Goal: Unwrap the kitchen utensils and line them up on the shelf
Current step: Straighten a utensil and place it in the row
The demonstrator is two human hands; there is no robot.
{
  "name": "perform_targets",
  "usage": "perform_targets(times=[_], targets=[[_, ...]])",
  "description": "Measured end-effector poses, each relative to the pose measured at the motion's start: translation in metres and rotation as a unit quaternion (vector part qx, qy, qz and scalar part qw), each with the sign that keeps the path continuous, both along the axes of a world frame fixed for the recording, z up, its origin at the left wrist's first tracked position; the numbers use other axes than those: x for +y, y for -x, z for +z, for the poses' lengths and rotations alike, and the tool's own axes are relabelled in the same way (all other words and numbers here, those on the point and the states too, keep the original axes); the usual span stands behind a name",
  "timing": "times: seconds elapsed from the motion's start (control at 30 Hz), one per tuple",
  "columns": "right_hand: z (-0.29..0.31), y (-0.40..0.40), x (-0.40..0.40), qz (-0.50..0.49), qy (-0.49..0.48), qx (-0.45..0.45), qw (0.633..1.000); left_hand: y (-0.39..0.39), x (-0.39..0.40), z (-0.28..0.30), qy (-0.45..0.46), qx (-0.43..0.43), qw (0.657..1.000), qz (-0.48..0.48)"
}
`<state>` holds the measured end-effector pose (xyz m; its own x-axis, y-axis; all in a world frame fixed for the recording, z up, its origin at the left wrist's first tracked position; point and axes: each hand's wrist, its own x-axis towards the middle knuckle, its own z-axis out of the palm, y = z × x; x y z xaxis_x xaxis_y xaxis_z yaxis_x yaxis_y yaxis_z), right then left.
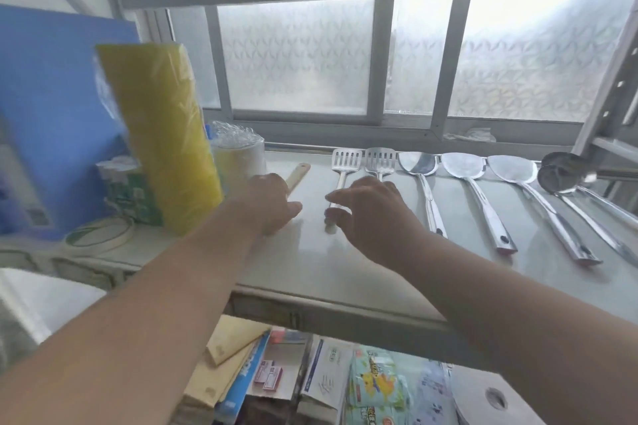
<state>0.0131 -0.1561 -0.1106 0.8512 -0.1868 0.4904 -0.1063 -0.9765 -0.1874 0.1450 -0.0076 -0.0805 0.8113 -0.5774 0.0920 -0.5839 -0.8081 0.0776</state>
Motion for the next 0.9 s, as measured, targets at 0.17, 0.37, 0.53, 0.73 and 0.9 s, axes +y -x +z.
perform_targets(times=[0.17, 0.37, 0.53, 0.73, 0.9], targets=[[-0.011, 0.011, 0.032, 0.016, -0.024, 0.027, 0.999, 0.036, 0.039, -0.015, 0.006, 0.032, 0.999, -0.007], [-0.014, 0.029, 0.053, 0.015, -0.031, 0.050, 0.998, 0.041, 0.056, -0.020, 0.048, -0.002, 0.998, 0.043], [0.002, 0.048, 0.050, 0.015, -0.039, 0.021, 0.999, 0.041, 0.066, -0.004, 0.163, 0.006, 0.985, 0.055], [0.024, 0.072, 0.037, -0.018, -0.036, -0.009, 0.999, 0.053, 0.066, 0.009, 0.485, 0.092, 0.865, 0.084], [0.039, 0.086, 0.008, -0.064, 0.013, -0.065, 0.996, 0.062, 0.053, 0.020, 0.630, 0.313, 0.710, -0.007]])
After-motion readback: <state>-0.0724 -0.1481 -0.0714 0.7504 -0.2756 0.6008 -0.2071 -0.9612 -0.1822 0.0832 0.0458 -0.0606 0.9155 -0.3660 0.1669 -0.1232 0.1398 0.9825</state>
